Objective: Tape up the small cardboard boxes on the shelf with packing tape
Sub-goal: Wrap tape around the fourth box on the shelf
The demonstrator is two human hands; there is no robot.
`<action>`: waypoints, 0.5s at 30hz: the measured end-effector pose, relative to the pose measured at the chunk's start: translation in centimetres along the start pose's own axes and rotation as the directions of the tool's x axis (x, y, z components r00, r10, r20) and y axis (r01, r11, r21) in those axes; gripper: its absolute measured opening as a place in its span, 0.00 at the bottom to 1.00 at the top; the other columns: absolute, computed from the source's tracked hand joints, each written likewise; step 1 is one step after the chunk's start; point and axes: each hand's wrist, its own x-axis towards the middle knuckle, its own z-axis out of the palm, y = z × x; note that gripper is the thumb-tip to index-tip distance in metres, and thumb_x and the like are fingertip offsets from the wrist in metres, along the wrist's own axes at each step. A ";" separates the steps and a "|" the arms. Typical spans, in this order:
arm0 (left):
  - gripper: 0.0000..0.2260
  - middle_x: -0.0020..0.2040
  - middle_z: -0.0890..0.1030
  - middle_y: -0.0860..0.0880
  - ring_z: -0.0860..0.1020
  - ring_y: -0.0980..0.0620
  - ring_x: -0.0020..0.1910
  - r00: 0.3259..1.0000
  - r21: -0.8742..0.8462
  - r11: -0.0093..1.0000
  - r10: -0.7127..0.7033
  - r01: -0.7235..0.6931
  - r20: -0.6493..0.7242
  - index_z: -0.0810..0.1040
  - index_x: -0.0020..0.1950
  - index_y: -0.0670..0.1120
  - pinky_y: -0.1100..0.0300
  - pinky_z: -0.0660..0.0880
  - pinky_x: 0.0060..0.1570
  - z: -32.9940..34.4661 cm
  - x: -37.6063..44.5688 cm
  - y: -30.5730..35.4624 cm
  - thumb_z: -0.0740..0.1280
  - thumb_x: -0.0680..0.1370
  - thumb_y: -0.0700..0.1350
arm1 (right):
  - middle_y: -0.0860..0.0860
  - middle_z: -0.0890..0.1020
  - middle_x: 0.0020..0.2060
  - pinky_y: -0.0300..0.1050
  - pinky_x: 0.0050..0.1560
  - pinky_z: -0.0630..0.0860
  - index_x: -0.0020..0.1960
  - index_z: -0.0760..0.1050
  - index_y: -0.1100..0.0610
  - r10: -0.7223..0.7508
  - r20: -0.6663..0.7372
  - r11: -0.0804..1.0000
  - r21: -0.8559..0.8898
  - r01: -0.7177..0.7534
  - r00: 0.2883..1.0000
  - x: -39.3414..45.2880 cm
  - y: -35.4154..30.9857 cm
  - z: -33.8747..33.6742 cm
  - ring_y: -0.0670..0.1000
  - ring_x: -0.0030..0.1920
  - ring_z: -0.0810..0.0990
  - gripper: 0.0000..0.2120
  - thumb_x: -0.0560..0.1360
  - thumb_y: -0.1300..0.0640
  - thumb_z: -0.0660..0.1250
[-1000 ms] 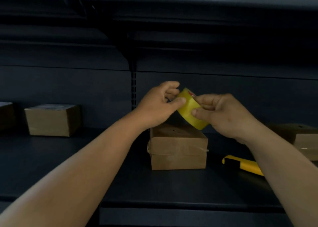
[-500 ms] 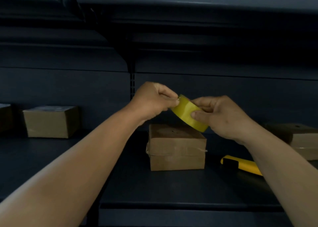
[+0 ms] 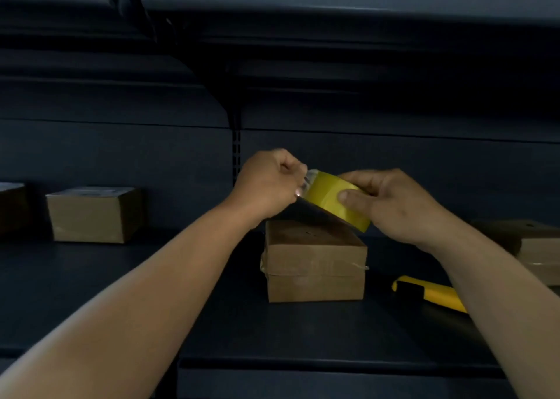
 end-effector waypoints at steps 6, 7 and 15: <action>0.05 0.42 0.81 0.49 0.81 0.51 0.44 0.997 0.059 0.997 0.049 -0.052 0.056 0.76 0.45 0.49 0.50 0.79 0.51 0.2 -0.1 -0.1 0.66 0.78 0.50 | 0.46 0.78 0.51 0.43 0.54 0.72 0.59 0.75 0.45 0.033 -0.045 0.999 -0.010 -0.033 0.998 0.5 0.1 0.0 0.47 0.52 0.76 0.10 0.79 0.52 0.62; 0.06 0.41 0.81 0.49 0.81 0.52 0.44 0.997 0.041 0.998 0.035 -0.037 0.070 0.77 0.45 0.48 0.53 0.80 0.50 0.0 0.0 -0.1 0.69 0.76 0.49 | 0.46 0.78 0.52 0.43 0.54 0.73 0.58 0.74 0.44 0.028 -0.043 1.000 -0.006 -0.028 0.999 0.5 0.2 0.1 0.48 0.53 0.76 0.09 0.79 0.52 0.62; 0.05 0.38 0.78 0.49 0.77 0.57 0.35 0.971 -0.354 0.907 -0.239 0.226 0.007 0.77 0.45 0.44 0.66 0.80 0.40 -0.1 -0.1 -0.4 0.67 0.78 0.45 | 0.42 0.73 0.58 0.32 0.48 0.71 0.70 0.64 0.46 0.026 -0.218 0.942 0.332 0.050 0.976 0.7 1.3 1.2 0.40 0.56 0.74 0.37 0.63 0.35 0.64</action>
